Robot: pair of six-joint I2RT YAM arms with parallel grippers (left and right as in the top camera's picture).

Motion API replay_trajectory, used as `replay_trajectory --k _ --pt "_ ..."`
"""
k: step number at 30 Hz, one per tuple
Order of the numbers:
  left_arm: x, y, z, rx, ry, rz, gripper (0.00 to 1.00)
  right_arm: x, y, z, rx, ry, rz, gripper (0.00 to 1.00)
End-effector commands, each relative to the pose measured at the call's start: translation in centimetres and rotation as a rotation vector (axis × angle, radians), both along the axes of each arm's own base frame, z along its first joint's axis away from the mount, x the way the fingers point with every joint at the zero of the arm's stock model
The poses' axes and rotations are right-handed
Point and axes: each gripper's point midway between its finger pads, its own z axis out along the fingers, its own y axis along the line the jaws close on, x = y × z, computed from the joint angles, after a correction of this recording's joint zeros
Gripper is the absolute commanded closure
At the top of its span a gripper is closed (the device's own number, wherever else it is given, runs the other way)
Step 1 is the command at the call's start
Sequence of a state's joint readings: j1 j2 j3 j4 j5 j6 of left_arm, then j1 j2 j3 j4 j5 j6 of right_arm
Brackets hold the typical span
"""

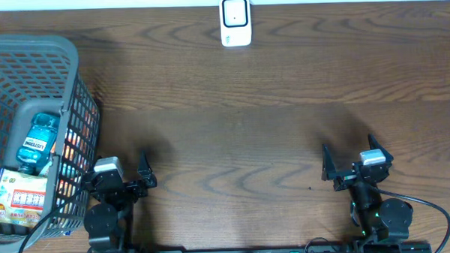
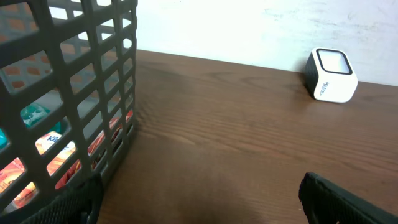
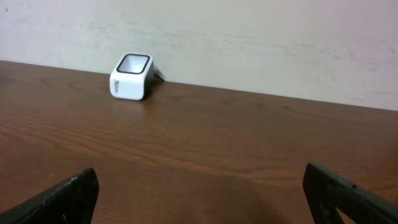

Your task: Scan the item barcode

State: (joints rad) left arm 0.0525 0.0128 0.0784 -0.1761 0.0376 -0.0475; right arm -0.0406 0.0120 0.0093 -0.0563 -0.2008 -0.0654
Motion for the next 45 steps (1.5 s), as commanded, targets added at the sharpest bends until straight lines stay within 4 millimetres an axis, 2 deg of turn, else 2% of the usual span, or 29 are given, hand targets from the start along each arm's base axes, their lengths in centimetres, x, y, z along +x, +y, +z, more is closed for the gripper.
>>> replay_trajectory --k 1,11,15,23,25,28,32,35,37,38,45 --pt "-0.1 0.5 -1.2 0.016 0.031 0.023 0.00 0.0 0.0 -0.1 -0.003 0.000 -0.003 0.01" --pt "-0.1 0.5 -1.2 0.019 0.030 0.024 0.00 0.0 0.0 -0.1 -0.003 0.000 -0.003 0.01" --pt "-0.4 3.4 -0.2 0.218 0.021 0.158 0.00 0.0 0.0 -0.1 -0.003 0.000 -0.003 0.01" --pt "-0.6 3.6 -1.0 0.220 0.056 0.167 0.00 0.0 0.0 -0.1 -0.003 0.000 -0.003 0.01" --pt "-0.5 3.1 -0.8 0.201 0.044 0.145 0.00 0.0 0.0 -0.1 -0.003 0.000 -0.003 0.01" --pt "-0.1 0.9 -1.0 0.124 0.030 0.029 0.00 0.0 0.0 -0.1 -0.003 0.000 -0.003 0.01" --pt "0.0 0.2 -0.9 0.110 0.023 -0.011 0.00 0.0 0.0 -0.1 -0.003 0.000 -0.003 0.01" --pt "0.1 -1.0 -0.5 0.021 0.000 -0.067 0.00 0.0 0.0 -0.1 -0.003 0.000 -0.003 0.01" --pt "0.1 -2.6 0.1 -0.002 -0.018 -0.154 0.00 0.0 0.0 -0.1 -0.003 0.000 -0.003 0.01" --pt "-0.2 -4.0 1.5 -0.034 -0.046 -0.231 0.00 0.0 0.0 -0.1 -0.003 0.000 -0.003 0.01" --pt "-0.2 -4.8 8.2 -0.103 -0.089 -0.270 0.00 0.0 0.0 -0.1 -0.003 0.000 -0.003 0.01"
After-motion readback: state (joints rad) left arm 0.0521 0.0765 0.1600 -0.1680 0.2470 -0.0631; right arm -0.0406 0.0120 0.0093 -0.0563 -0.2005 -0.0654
